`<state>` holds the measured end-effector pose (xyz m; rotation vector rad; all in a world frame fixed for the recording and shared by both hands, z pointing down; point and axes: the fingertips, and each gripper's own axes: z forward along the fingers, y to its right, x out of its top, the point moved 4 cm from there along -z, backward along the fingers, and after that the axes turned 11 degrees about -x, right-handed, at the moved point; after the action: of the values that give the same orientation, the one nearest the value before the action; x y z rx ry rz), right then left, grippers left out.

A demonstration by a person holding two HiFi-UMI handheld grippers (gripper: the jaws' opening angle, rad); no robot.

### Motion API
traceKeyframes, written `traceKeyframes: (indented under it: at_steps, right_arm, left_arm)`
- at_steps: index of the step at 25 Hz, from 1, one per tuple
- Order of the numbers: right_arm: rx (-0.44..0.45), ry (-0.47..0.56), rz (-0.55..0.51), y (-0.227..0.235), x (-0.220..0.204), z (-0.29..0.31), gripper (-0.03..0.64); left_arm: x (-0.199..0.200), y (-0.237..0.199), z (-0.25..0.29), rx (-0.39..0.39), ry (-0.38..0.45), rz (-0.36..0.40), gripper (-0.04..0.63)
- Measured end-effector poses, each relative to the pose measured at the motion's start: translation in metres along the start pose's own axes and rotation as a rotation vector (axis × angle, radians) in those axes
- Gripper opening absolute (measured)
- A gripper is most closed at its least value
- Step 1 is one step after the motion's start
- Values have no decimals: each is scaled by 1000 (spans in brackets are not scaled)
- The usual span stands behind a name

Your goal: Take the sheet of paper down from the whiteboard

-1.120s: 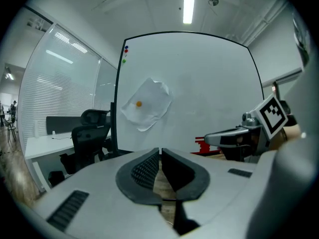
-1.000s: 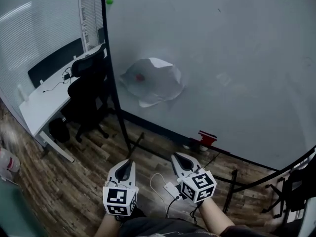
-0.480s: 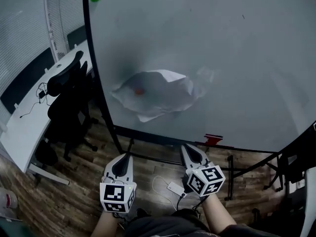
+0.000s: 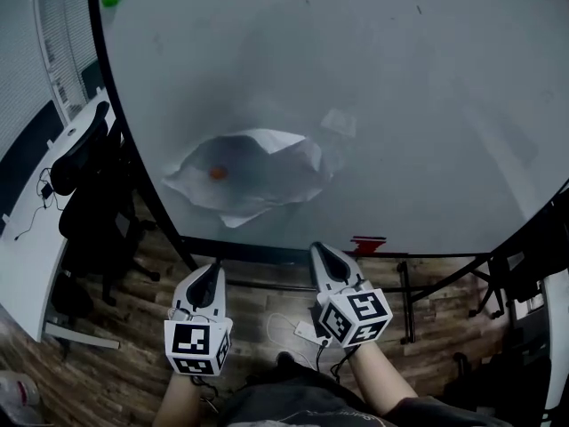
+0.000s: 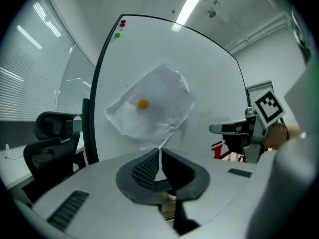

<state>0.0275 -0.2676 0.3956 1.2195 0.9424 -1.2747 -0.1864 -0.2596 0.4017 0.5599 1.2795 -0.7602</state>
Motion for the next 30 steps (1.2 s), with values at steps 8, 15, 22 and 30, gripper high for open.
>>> traceKeyframes:
  at_steps: [8,15,22,30]
  right_arm:
    - [56,95,-16,0,45,27,25]
    - [98,138,-27,2,60,40,31]
    - [121,178,26,3,78,48,115]
    - [-7,207,-18,-7,86,55,112]
  left_arm:
    - [27,-6,11,42,9,20,29]
    - [33,-5,26,81,14,36,29]
    - [38,-1,32,88,21,55,29]
    - [44,-18,35,-11,22,69,29]
